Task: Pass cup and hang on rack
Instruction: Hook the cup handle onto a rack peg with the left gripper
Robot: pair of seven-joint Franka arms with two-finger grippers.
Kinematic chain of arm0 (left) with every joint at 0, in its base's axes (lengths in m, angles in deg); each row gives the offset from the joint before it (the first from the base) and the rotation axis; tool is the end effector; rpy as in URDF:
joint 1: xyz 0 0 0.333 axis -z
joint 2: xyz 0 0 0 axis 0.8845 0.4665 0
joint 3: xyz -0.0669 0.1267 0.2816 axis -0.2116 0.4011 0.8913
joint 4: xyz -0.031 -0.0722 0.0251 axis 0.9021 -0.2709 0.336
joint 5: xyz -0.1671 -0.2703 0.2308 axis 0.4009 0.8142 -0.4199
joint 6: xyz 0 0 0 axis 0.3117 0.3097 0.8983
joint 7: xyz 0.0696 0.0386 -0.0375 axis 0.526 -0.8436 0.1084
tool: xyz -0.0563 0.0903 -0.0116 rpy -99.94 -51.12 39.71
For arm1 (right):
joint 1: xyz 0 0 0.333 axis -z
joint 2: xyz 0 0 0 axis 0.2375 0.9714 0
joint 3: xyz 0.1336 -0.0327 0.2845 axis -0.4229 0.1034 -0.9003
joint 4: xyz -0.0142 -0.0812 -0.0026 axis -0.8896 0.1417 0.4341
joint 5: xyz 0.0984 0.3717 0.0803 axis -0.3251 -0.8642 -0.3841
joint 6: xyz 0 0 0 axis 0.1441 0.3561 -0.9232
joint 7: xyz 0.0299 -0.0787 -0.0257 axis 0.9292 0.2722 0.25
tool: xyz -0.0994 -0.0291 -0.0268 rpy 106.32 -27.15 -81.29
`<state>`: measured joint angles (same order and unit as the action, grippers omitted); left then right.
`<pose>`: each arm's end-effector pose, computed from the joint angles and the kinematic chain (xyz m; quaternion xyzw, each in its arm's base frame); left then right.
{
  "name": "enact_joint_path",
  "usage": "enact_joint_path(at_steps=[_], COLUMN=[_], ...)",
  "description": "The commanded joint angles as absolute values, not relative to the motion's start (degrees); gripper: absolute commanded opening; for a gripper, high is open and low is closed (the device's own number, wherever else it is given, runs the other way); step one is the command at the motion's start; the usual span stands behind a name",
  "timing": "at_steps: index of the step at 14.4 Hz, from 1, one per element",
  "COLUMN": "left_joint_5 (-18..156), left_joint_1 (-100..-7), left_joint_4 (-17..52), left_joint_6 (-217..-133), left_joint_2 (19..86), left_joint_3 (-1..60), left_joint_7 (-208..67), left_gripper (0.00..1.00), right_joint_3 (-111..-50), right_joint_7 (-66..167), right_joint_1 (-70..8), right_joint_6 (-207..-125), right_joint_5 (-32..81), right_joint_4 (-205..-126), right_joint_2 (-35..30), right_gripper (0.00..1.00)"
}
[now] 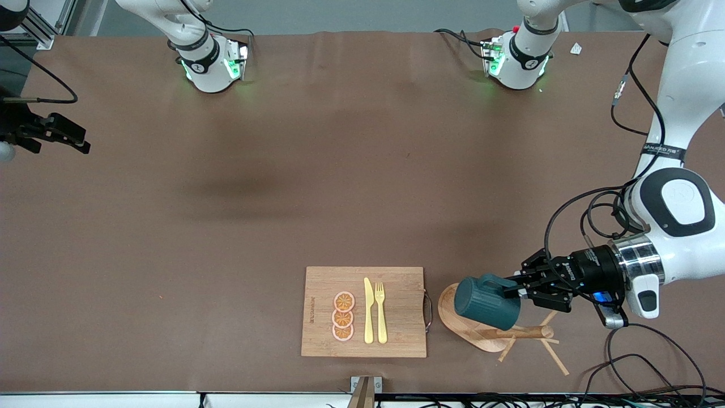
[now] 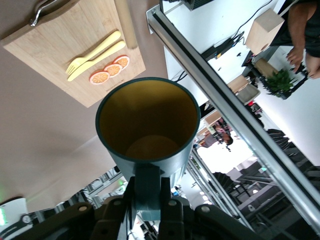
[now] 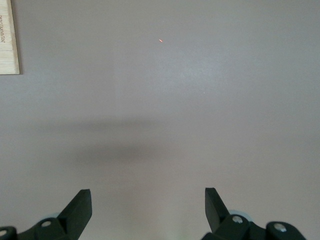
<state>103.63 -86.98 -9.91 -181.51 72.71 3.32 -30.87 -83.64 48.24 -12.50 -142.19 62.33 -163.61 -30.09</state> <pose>0.7514 -0.1073 0.4256 0.7047 0.4274 -0.2012 0.5294 0.5309 -0.0337 0.6112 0.9999 -0.0065 -0.0095 0.0062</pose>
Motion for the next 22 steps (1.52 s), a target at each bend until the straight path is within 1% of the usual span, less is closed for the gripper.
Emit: enact_joint_path(at_steps=[1, 8, 10, 17, 22], left_joint_5=[105.15, 105.23, 105.76, 105.59, 105.5], left_joint_1=[-87.06, -86.45, -86.45, -86.36, -86.45], left_joint_4=[-10.4, -10.14, -9.79, -9.61, -9.18], left_joint_6=[-183.63, -184.16, -186.61, -186.89, -186.89], left_joint_2=[74.25, 75.04, 75.31, 75.48, 75.48], left_joint_3=[2.82, 3.26, 3.34, 5.8, 6.42], left_joint_7=[-32.7, -32.97, -31.56, -31.12, -31.29], left_gripper=[0.0, 0.0, 0.0, 0.01, 0.01], right_joint_3=[-84.2, -84.11, -84.11, -84.11, -84.11], right_joint_7=[49.52, 49.79, 49.79, 49.79, 49.79], right_joint_1=[-11.19, -11.19, -11.19, -11.19, -11.19], right_joint_6=[-142.55, -142.9, -142.82, -142.82, -142.9], right_joint_5=[61.85, 61.93, 61.93, 61.93, 61.93], right_joint_4=[-165.33, -165.33, -165.33, -165.33, -165.33], right_joint_2=[-31.87, -31.78, -31.78, -31.78, -31.78], right_gripper=[1.0, 1.0, 1.0, 1.0, 1.0])
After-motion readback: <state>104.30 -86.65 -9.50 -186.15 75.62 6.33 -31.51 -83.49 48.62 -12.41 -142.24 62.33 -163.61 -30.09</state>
